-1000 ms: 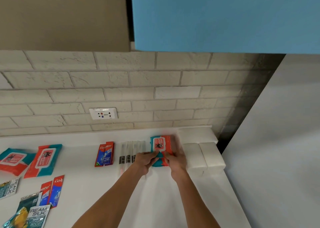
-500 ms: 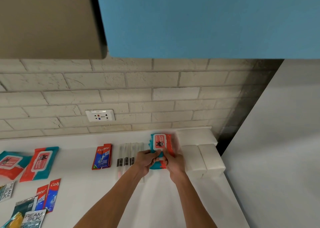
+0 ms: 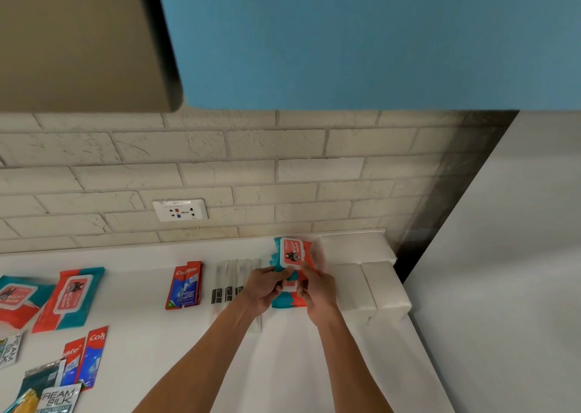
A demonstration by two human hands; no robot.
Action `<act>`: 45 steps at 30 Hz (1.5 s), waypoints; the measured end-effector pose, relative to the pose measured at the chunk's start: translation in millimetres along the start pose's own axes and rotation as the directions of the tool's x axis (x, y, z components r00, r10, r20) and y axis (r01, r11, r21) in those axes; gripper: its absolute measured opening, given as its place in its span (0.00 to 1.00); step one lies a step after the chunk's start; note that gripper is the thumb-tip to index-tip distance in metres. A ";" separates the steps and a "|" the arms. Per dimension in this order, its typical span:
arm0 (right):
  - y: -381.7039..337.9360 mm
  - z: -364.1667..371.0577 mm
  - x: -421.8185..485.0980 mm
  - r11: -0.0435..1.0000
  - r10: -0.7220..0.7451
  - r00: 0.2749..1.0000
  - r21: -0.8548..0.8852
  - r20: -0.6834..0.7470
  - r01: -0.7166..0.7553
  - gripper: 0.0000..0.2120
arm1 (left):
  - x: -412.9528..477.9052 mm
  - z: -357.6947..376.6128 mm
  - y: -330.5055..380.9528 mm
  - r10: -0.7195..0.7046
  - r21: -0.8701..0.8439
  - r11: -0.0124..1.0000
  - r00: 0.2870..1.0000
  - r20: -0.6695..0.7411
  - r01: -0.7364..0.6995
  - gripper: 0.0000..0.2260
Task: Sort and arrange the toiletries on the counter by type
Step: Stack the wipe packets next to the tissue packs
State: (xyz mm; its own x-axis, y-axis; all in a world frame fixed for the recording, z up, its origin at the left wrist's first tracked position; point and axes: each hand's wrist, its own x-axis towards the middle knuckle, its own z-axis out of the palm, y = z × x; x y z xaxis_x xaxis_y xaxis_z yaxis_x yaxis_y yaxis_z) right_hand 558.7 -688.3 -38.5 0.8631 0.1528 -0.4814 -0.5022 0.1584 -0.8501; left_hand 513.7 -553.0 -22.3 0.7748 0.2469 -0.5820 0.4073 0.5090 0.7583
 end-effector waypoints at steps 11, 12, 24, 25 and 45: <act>7.4 6.5 10.2 0.945 -0.116 0.988 -0.317 -0.106 0.077 0.12 | 11.6 -12.0 -0.2 0.037 0.256 0.967 0.996 -0.079 -0.016 0.14; 7.5 7.0 10.0 0.938 -0.130 0.985 -0.335 -0.110 0.086 0.11 | 12.1 -13.2 0.4 0.052 0.289 0.957 0.994 -0.093 -0.023 0.14; 21.2 -3.3 2.6 0.866 -0.224 0.975 -0.459 0.001 0.200 0.17 | 18.4 -14.2 -20.7 0.302 0.859 0.512 0.942 -0.144 -0.033 0.09; 22.5 -5.6 1.1 0.826 -0.264 0.964 -0.514 0.010 0.231 0.19 | 17.9 -15.0 -22.9 0.315 0.890 0.455 0.941 -0.126 -0.033 0.10; 35.3 0.3 -7.7 0.899 -0.395 0.913 -0.162 0.100 0.407 0.15 | 3.9 -8.4 -28.3 0.439 0.937 0.327 0.898 -0.038 -0.120 0.08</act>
State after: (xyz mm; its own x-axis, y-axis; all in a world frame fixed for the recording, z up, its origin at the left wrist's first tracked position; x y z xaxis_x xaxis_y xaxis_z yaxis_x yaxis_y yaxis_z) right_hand 534.3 -683.6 -64.8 0.9813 0.1742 -0.0820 -0.0913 0.0463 -0.9947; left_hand 501.2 -559.5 -48.5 0.8557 0.4767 -0.2011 0.4936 -0.6358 0.5933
